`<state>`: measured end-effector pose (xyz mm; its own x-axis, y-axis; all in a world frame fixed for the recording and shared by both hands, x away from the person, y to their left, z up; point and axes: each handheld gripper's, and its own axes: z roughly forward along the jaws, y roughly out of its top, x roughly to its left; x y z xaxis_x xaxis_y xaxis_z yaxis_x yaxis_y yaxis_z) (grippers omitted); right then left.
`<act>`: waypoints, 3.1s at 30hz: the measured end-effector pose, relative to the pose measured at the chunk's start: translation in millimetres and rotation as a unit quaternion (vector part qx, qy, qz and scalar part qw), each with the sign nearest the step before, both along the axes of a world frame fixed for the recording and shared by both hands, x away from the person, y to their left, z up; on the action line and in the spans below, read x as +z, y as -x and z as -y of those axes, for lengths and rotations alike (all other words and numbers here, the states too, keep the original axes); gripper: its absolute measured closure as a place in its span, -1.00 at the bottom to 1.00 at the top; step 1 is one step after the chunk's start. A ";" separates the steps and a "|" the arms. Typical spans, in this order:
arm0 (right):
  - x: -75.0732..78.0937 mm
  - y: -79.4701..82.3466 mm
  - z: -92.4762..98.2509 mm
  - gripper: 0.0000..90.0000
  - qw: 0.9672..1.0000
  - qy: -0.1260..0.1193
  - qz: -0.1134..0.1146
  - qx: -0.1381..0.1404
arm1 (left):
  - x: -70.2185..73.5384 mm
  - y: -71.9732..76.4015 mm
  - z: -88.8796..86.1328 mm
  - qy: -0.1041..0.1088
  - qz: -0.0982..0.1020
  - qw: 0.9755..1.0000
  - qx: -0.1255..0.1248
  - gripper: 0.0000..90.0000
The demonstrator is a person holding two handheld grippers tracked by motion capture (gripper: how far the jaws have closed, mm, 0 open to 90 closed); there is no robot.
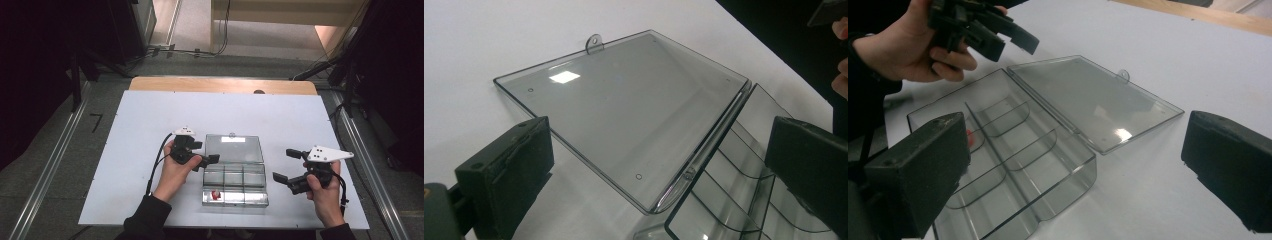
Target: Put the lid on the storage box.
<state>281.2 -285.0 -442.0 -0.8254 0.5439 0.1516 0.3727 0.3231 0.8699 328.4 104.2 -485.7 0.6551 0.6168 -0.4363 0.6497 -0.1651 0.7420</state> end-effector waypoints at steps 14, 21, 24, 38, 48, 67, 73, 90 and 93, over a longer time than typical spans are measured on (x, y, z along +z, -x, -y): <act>-6.3 -32.4 -16.9 -1.00 0.999 0.002 -0.054 0.000 | -2.6 -1.0 0.0 0.008 -0.009 1.000 0.000 -0.99; -15.1 -43.8 -26.4 -1.00 0.997 -0.007 -0.080 -0.010 | -2.7 -1.5 -0.4 0.013 -0.011 1.000 0.001 -0.98; -19.0 -47.7 -30.1 -1.00 0.996 -0.012 -0.088 -0.012 | -2.5 -1.3 -1.0 0.015 -0.010 1.000 0.003 -0.98; -37.2 -60.3 -43.5 -0.77 0.987 -0.016 -0.146 -0.066 | -7.3 -2.3 -4.5 0.019 -0.019 0.999 0.033 -0.88; -47.5 -62.5 -49.3 -0.48 0.980 -0.005 -0.174 -0.099 | -10.7 -3.2 -1.1 0.007 -0.037 0.998 0.052 -0.62; -54.7 -62.8 -51.8 -0.38 0.975 -0.009 -0.190 -0.118 | -15.1 -3.1 0.8 0.000 -0.048 0.996 0.069 -0.30; -56.9 -63.4 -52.2 -0.35 0.973 -0.004 -0.197 -0.120 | -17.9 -3.3 1.4 -0.006 -0.051 0.996 0.069 -0.26; -58.8 -64.9 -49.4 -0.19 0.970 -0.028 -0.216 -0.110 | -19.0 -4.4 0.4 0.013 -0.059 0.996 0.060 -0.10; -57.2 -64.2 -48.6 -0.11 0.971 -0.028 -0.209 -0.109 | -17.3 -3.7 -0.2 0.014 -0.053 0.997 0.058 -0.02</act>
<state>345.5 -236.5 -499.3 -0.5514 0.6804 0.4826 0.7514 0.1538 0.6417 332.1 104.4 -502.9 0.5292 0.6718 -0.5183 0.7385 -0.0639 0.6713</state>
